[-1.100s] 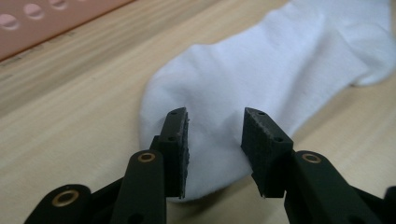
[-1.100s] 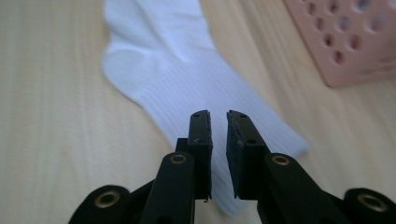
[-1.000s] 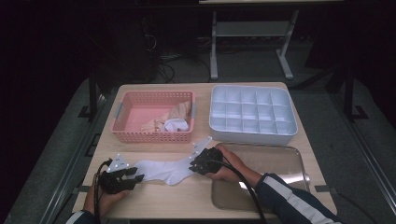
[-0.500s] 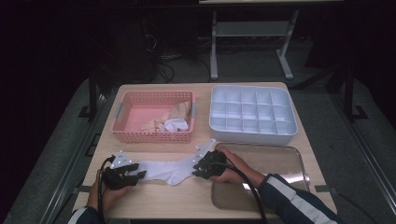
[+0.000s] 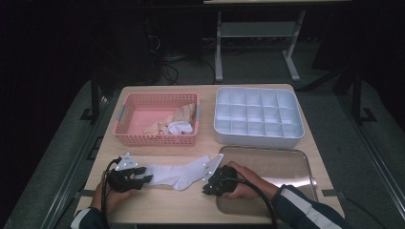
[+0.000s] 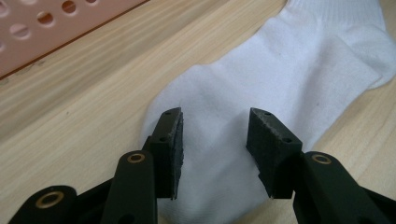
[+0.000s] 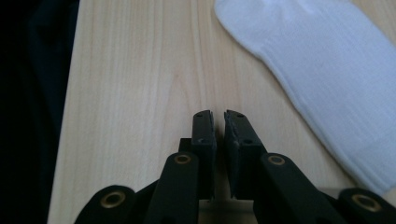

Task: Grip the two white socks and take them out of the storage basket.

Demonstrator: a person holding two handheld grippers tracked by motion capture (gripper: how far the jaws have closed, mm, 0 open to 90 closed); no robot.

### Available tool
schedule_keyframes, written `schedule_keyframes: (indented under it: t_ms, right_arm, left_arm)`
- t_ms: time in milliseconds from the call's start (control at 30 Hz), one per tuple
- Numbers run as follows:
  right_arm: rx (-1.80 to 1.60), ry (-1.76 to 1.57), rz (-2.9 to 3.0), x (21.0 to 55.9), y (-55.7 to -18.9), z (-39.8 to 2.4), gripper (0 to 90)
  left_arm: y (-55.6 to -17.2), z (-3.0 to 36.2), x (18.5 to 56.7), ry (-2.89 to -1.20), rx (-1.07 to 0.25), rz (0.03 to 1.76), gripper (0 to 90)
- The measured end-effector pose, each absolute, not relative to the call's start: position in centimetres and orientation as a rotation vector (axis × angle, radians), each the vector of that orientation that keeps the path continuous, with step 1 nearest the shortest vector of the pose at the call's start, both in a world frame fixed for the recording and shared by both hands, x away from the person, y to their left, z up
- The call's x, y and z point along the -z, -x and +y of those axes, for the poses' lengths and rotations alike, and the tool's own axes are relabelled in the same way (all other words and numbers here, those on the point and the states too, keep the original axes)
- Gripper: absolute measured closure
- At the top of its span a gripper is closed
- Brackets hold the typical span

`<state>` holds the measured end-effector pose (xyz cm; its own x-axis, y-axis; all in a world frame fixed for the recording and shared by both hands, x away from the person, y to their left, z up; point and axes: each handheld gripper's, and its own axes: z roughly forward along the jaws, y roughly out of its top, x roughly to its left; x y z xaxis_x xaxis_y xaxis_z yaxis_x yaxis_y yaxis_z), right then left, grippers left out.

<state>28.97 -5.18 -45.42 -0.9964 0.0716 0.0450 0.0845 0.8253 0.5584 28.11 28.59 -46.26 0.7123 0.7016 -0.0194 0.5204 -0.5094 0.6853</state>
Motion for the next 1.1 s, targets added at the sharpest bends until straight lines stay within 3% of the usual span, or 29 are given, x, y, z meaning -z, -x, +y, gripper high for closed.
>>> schedule_keyframes:
  t_ms: [400, 567, 767, 1100]
  right_arm:
    - [0.853, 0.138, -2.979, 45.2, -27.5, -8.1, 77.5]
    - [0.890, 0.143, -2.992, 44.6, -27.7, -8.1, 71.0]
    - [1.148, 0.271, -3.051, 43.3, -29.5, -5.7, 77.3]
    - [1.078, 0.427, -3.061, 45.9, -32.3, -2.4, 83.4]
  left_arm:
    - [-28.7, 27.9, 46.2, -2.253, -0.334, 0.893, 55.5]
    - [-28.6, 27.7, 46.2, -2.251, -0.330, 0.895, 55.4]
    - [-28.4, 27.6, 46.3, -2.245, -0.342, 0.885, 55.4]
    - [-28.2, 27.6, 46.4, -2.233, -0.345, 0.880, 55.4]
